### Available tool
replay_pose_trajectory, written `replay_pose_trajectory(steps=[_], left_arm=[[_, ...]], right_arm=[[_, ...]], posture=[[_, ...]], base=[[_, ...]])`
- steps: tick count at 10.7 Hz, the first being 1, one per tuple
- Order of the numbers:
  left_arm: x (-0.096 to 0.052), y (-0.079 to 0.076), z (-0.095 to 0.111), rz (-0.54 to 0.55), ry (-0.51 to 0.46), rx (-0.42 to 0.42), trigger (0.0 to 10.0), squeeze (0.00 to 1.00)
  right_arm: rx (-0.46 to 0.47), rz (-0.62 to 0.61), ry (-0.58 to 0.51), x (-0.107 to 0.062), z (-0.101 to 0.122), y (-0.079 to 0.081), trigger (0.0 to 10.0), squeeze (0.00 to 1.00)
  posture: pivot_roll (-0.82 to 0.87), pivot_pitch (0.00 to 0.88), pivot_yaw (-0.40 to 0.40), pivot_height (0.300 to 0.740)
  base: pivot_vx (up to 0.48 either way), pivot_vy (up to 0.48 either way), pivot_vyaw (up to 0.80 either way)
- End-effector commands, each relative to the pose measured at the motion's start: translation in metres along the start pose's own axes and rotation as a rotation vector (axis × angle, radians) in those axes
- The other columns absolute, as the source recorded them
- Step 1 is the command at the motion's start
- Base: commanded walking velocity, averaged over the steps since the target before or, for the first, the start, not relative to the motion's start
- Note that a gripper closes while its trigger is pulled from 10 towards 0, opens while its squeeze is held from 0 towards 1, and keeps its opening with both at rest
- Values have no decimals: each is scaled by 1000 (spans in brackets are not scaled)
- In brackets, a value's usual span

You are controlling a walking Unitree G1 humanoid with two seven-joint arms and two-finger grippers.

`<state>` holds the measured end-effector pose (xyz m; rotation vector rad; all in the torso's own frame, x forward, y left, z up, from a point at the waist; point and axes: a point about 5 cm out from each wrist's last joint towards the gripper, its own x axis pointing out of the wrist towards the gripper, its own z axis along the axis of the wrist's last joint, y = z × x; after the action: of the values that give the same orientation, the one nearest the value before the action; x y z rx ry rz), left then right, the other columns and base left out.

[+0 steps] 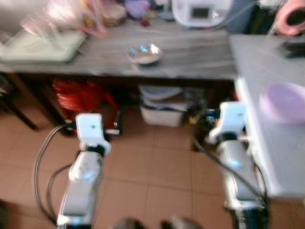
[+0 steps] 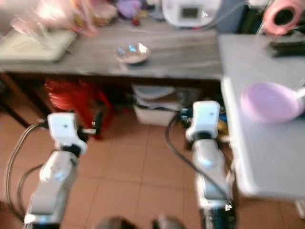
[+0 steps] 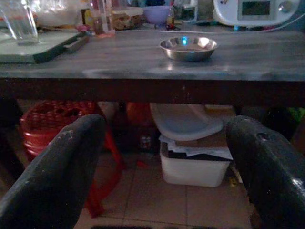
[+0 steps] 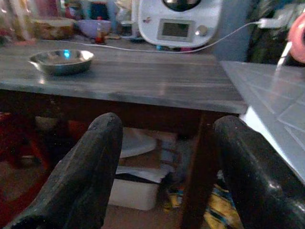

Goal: Setting the table

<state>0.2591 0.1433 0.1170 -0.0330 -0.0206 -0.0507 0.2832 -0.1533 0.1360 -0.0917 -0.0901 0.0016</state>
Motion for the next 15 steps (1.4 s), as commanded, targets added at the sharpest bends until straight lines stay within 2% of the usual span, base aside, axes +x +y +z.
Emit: replay_pose_trajectory(steps=[1,2,7,10,14,15], left_arm=[[-1,2,3,0,-9,2,10000,0],[0,2,3,4,-10,5,10000,0],[0,8,4,35,-19,2,10000,0],[-1,5,4,5,-20,-7,10000,0],[-2,5,4,5,-21,-8,10000,0],[-2,5,4,14,-20,-6,10000,0]], right_arm=[[4,8,-18,2,6,1,10000,0],[-1,14,-22,3,7,1,10000,0],[-93,65,-145,10,27,10,10000,0],[-98,70,-148,7,26,11,10000,0],[-105,74,-151,7,27,10,10000,0],[-91,74,-140,8,26,10,10000,0]], posture=[[-10,61,86,740],[-9,62,85,740],[-4,64,81,740],[-6,69,80,740],[-9,73,80,740],[-9,74,81,740]], base=[[0,-442,0],[0,-319,-800],[0,0,0],[0,-232,-725],[0,-376,0],[0,0,0]])
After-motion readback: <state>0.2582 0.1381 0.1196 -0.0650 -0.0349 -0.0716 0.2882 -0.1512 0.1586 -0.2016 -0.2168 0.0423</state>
